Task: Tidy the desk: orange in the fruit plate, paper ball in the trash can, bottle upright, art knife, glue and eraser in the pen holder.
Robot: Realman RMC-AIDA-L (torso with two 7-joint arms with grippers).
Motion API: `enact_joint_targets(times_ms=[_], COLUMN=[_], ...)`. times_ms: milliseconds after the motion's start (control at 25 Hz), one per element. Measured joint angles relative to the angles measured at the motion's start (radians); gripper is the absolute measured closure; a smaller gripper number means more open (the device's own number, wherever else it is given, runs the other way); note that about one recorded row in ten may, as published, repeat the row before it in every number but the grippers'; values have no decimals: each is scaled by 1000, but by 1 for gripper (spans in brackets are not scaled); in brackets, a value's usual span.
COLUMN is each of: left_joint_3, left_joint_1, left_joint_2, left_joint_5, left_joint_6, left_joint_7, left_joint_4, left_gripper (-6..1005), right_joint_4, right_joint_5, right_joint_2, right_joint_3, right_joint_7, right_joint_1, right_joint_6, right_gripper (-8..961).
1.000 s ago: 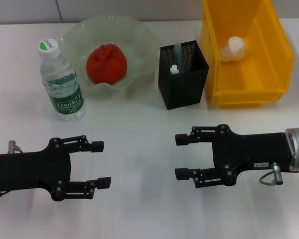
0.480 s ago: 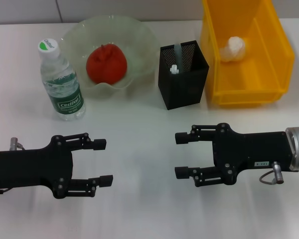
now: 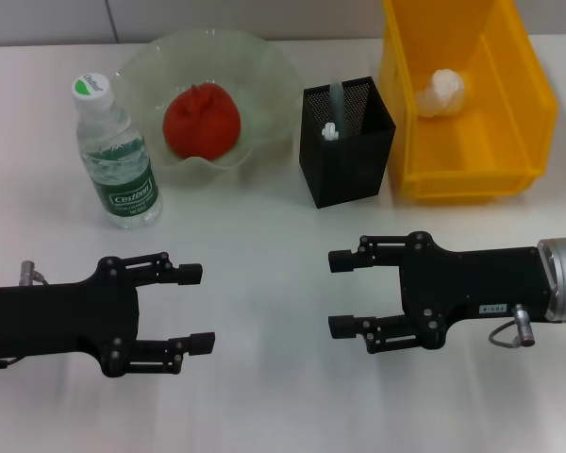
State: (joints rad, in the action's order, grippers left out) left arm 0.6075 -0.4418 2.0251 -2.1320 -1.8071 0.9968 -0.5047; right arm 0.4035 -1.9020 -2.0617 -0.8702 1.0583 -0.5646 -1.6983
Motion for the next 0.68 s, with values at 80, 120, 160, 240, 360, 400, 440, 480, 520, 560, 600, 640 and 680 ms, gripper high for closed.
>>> enact_joint_targets(times_ms=[80,120,160,240,360,400,440,480,520,560,600,640,680], left_joint_3=[0,0,0,-1,-4,-5,-5,-6,-6,-7,-7,-7,-7], left_joint_1=[0,0,0,0,-1,-1,-1,-1,-1,-1,-1,-1,-1], left_joint_2=[1,1,1,1,0,-1,-1,-1,-1,-1,-1,-1,-1], left_joint_5=[2,3,4,4,7,7,7,6,6,5,5,5,5], left_joint_6=[-2,-4,-6,-12,-19,-20,-20,-20,-20,-20,-20,-20,-20], left_joint_7=[0,0,0,0,0,0,0,0,0,0,0,0,0], left_joint_4=[0,0,0,0,0,0,0,0,0,0,0,0,0], left_gripper=[201,201,201,201,201,201,201,201,201,201,201,201,201], right_joint_4=[0,0,0,0,0,0,0,0,0,0,0,0,0], right_joint_5=[0,0,0,0,0,0,0,0,0,0,0,0,0], right_joint_2=[0,0,0,0,0,0,0,0,0,0,0,0,0], right_joint_3=[1,2,1,1,1,1,0,0,0,0,0,0,0], right_joint_7=[0,0,0,0,0,0,0,0,0,0,0,0,0], right_joint_1=[0,0,0,0,0,0,0,0,0,0,0,0,0], right_joint_6=[-1,-1,-2,-2,-2,-2,-3,-3,-3,-3,-3,-3,-3], right_gripper=[202,202,202,202,202,202,202,202,202,202,202,202,202])
